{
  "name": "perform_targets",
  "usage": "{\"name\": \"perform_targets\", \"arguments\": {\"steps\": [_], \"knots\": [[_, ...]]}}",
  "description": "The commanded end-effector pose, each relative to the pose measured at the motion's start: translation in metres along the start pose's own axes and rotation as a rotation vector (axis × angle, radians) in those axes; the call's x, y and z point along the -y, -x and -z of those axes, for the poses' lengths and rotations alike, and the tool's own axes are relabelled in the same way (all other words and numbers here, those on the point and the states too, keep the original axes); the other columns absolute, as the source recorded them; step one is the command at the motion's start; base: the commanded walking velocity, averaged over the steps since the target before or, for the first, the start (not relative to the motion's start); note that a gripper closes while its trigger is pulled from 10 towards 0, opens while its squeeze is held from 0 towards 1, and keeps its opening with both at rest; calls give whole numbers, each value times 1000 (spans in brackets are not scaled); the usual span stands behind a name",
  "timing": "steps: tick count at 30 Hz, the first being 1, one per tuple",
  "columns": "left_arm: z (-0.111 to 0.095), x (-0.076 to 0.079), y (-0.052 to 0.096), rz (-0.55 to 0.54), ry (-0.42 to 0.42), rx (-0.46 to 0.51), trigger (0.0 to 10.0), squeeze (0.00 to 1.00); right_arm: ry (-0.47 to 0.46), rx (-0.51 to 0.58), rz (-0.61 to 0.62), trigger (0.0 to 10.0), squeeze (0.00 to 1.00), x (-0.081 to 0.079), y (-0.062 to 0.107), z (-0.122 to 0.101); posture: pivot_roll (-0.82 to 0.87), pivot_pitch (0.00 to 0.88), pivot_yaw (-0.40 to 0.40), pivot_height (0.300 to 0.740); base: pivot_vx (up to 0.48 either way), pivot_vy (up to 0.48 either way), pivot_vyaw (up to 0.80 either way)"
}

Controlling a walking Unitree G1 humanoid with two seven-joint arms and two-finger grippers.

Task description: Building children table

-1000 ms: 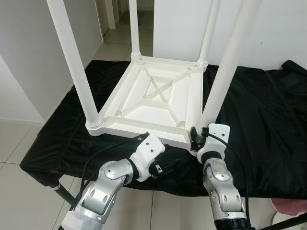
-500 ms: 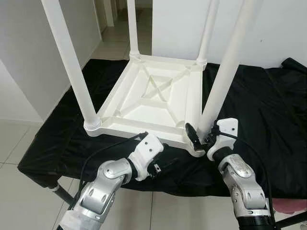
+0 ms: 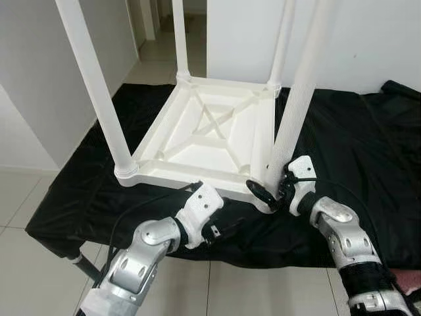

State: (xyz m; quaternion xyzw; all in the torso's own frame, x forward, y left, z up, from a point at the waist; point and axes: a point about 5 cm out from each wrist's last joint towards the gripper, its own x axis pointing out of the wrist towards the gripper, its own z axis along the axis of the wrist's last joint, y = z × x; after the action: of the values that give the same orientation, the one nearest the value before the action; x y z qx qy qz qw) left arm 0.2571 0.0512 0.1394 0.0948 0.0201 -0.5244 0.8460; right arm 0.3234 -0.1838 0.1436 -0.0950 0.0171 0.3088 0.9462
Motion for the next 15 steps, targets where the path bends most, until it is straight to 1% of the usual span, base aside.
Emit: {"name": "perform_targets", "arguments": {"steps": [1,7,8,10,11,13,14,15], "knots": [[-1,-3,0,-31,-5,-2,10000,0,2,-21,-27,0,0,-3,-2,4,-3,20,38,740,0,0,0],[-2,-4,0,-39,-5,2,10000,0,-17,-27,-47,0,0,-4,0,8,-3,15,29,740,0,0,0],[-1,-3,-1,-36,-5,2,10000,0,-29,-29,-47,1765,0,-5,2,10,-4,8,27,740,0,0,0],[-1,-2,-1,-34,-5,2,10000,0,-38,-30,-47,1765,0,-6,3,11,-4,8,27,740,0,0,0],[0,0,-2,-30,-4,1,10000,0,-42,-28,-52,10000,0,-6,3,12,-5,2,25,740,0,0,0],[0,1,-2,-26,-3,1,10000,0,-44,-26,-50,10000,0,-7,4,13,-5,2,25,740,0,0,0],[1,3,-2,-20,-3,-2,10000,0,-47,-8,-11,10000,0,-6,5,14,-4,0,20,740,0,0,0],[1,3,-2,-20,-3,-2,10000,0,-47,-8,-11,10000,0,-6,5,14,-4,0,20,740,0,0,0]]}}
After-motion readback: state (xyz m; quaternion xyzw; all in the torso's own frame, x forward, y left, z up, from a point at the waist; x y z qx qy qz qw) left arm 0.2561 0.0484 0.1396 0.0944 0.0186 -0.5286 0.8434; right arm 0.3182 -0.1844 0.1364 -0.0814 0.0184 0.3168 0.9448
